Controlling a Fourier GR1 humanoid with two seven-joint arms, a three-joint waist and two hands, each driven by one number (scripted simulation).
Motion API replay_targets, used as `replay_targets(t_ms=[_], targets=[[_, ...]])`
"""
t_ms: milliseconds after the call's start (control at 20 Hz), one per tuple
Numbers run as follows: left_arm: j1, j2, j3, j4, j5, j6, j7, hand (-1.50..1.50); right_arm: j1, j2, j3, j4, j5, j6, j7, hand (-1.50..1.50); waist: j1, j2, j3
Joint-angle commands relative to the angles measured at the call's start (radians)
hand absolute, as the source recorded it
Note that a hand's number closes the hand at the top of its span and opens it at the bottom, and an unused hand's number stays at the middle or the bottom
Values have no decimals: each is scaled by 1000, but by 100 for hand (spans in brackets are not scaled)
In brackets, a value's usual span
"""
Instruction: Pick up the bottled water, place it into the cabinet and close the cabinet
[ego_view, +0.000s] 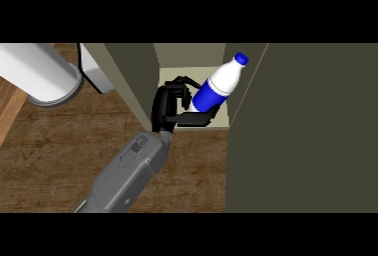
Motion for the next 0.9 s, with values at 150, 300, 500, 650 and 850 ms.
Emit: replay_targets(t_ms=[150, 300, 500, 650, 850], targets=[[-210, 0, 36, 232, 82, 75, 20, 150, -68, -7, -37, -25, -88, 3, 54, -150, -11, 8, 0], [-268, 1, 93, 357, 66, 17, 4, 150, -40, -22, -111, 6, -141, 38, -1, -150, -18, 7, 0], [-324, 7, 16, 484, -31, 103, -11, 150, -40, -19, -93, -7, -114, 44, 7, -150, -27, 13, 1], [-304, 8, 54, 579, -21, 84, -54, 150, -15, -8, -79, -13, -119, 60, -4, -150, -32, 14, 0], [-387, 20, 137, 650, 25, 122, -35, 150, -23, -17, -88, -27, -137, 67, 19, -150, -42, 21, -1]])
